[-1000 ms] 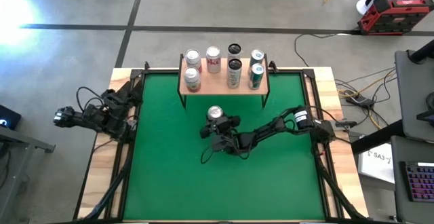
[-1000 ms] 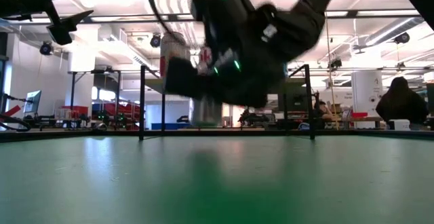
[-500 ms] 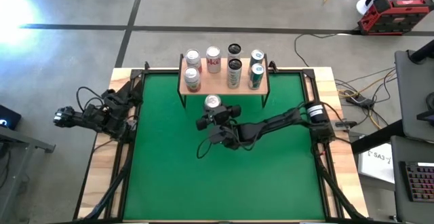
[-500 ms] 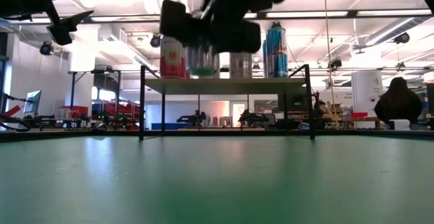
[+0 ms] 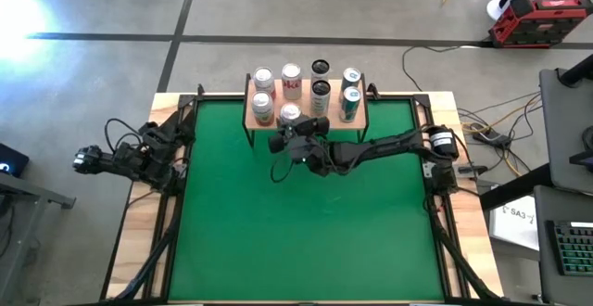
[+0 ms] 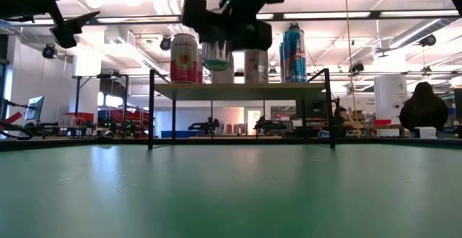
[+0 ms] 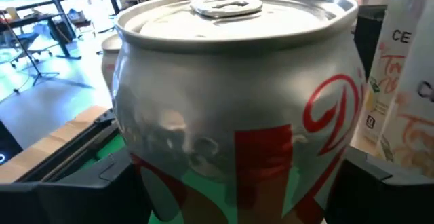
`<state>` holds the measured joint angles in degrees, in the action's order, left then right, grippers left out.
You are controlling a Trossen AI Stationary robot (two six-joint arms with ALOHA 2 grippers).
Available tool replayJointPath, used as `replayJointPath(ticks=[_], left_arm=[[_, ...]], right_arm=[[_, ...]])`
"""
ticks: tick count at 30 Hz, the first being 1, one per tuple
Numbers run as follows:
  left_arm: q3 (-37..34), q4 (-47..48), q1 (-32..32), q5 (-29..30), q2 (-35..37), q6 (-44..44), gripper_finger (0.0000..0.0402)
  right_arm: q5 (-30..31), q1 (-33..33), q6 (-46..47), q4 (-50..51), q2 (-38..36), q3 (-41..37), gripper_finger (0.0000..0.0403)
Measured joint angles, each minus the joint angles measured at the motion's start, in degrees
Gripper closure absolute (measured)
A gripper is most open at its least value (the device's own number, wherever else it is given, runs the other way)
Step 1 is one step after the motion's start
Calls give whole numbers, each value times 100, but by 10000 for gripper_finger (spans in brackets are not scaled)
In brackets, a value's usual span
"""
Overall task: Place canned beverage on shelf
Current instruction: Put the red-silver soda can on the shelf aligned with the other red-silver soda can
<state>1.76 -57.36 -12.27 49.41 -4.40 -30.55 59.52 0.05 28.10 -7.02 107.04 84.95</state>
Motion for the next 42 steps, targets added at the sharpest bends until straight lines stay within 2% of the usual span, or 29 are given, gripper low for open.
replayJointPath(ticks=[13,22,42], left_arm=[[-1,0,-1,-1,0,0,22],[0,2,-1,-1,0,0,22],[0,4,-1,-1,0,0,22]], right_arm=[[-574,-493,-178,96,-7,-4,100],[-728,-740,-176,57,107,-4,99],[-521,-819,-350,-110,483,273,89]])
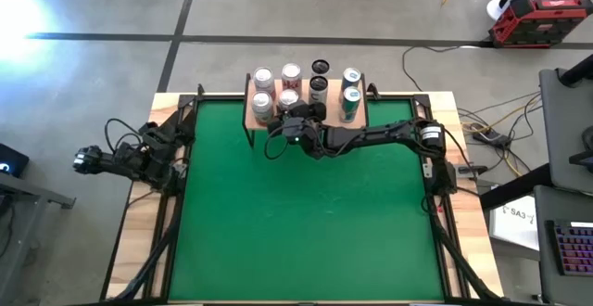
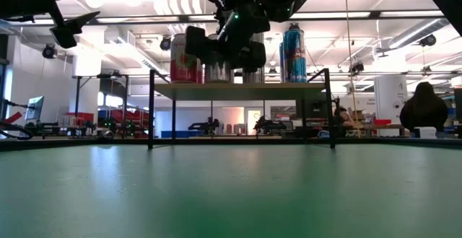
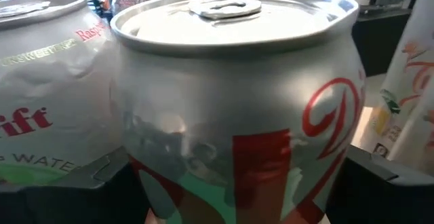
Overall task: Place canned beverage on shelf
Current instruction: Put the red-silver soda can on the shelf aligned with the other red-silver soda can, then return to Home Position
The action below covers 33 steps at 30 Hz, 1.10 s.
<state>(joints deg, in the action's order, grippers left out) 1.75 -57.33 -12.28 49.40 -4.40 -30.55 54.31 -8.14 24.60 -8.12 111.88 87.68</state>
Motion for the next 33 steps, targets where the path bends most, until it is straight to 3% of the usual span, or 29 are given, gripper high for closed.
replayJointPath(ticks=[6,19,33], left_arm=[[1,1,1,1,0,0,22],[1,1,1,0,0,0,22],[-1,1,0,0,0,0,22]], right_arm=[[290,26,-124,-12,4,0,67],[328,139,-105,-33,4,0,34],[1332,612,33,146,10,0,15]])
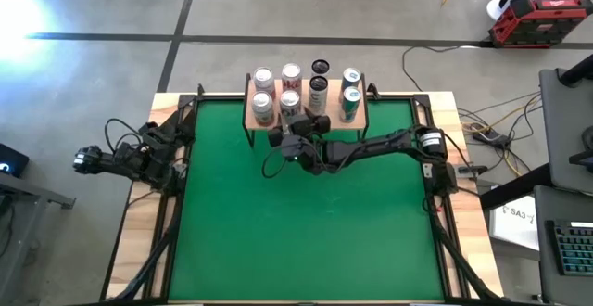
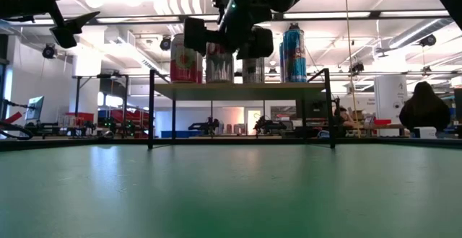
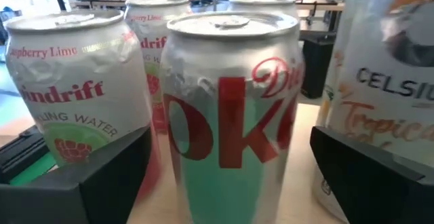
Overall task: Place canned beverage on shelf
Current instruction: Return to Home Position
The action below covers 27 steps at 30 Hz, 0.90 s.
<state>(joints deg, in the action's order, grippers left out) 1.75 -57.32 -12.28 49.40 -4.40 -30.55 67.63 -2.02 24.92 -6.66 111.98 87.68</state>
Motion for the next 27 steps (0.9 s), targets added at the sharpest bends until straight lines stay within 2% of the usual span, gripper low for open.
replayJointPath(ticks=[10,16,22,25,27], left_arm=[[0,0,1,-1,-2,0,22],[0,-2,-1,-1,-1,0,22],[1,-2,-1,-1,-2,0,22],[0,0,-1,1,0,0,22],[1,-2,0,1,-1,0,22]], right_arm=[[158,422,267,236,-9,0,3],[239,1121,1358,1508,-242,0,3],[-596,1627,3365,3056,-357,0,3],[-662,1674,3625,3489,-419,-2,3],[-1022,1662,3478,3666,-535,-2,3]])
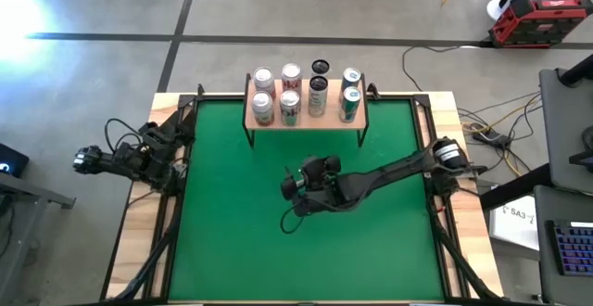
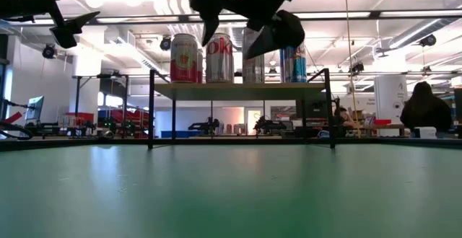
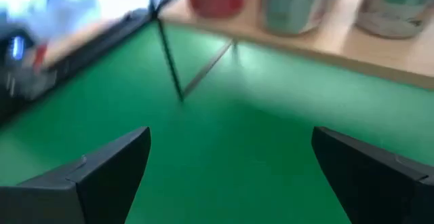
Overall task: Place canned beverage on shelf
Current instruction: Return to Home Position
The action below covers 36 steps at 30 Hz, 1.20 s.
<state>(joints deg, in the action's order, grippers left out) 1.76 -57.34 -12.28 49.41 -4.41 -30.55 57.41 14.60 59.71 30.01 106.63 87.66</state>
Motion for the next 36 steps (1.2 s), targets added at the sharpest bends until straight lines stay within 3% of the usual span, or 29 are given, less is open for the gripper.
replayJointPath(ticks=[4,8,15,18,25,28,36], left_arm=[[0,2,0,-1,0,0,22],[-1,3,-1,-1,0,0,22],[0,25,1,0,-1,0,22],[0,35,-1,0,0,-1,22],[-2,57,-1,0,-1,0,22],[0,59,-1,-2,-1,0,22],[-1,72,0,0,0,0,22]], right_arm=[[-808,-46,-865,465,-385,0,3],[-1201,-182,-1402,1249,-908,0,3],[-1533,-172,-921,2719,-1731,-353,3],[-1570,-207,-1208,1967,-2394,-1177,3],[-1924,-191,-3766,-2343,-4318,-4141,3],[-2203,-185,-4542,-3624,-4856,-5094,3],[-2751,-187,-4636,-3888,-6611,-6492,3]])
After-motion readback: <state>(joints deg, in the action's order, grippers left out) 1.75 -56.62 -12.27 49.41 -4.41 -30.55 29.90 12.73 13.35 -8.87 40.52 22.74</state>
